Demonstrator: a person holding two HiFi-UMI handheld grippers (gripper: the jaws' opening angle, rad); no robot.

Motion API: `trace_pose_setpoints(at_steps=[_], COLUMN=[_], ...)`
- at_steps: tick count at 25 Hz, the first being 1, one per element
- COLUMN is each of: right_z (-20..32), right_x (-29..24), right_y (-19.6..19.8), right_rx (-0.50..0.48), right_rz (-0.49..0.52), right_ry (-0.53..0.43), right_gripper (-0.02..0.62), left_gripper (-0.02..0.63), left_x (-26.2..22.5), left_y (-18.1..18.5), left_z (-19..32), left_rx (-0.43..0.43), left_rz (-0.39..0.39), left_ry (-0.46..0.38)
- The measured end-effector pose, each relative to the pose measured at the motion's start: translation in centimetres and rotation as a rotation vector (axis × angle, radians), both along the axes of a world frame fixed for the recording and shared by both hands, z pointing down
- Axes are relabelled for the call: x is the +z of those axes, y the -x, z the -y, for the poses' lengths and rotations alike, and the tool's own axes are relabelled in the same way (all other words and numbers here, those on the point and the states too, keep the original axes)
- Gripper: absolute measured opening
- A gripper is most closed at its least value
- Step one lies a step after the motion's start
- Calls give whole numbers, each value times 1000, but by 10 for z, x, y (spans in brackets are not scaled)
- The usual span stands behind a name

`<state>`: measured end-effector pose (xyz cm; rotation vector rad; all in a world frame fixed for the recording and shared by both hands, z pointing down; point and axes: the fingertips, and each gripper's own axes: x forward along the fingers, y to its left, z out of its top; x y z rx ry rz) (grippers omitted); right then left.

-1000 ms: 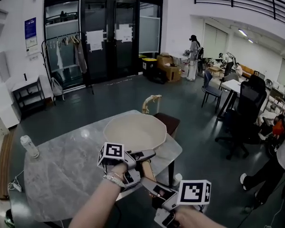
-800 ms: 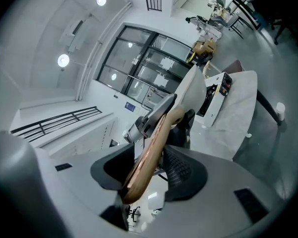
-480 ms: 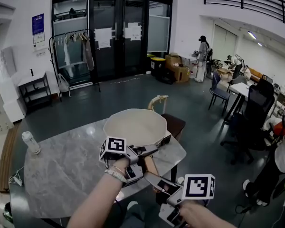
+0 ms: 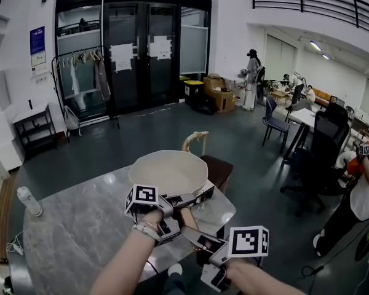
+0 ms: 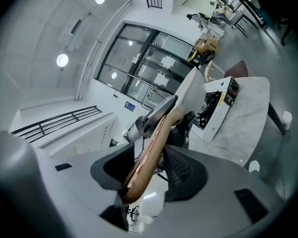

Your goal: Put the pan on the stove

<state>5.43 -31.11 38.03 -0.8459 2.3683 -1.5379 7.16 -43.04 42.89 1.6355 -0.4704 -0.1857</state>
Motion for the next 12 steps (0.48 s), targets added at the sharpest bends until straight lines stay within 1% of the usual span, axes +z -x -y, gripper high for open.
trace_pose_setpoints(at_steps=[8,12], right_z=[40,57], right_x=[19,31], right_y=[0,0], right_rx=[-21,-34], right_rz=[20,7], right_ry=[30,41], right_gripper=[195,195], left_gripper=[244,244], left_x=[25,37], left_y=[0,2], left_z=[39,55], left_rx=[-9,-20], left_rz=[14,12], left_ry=[34,50])
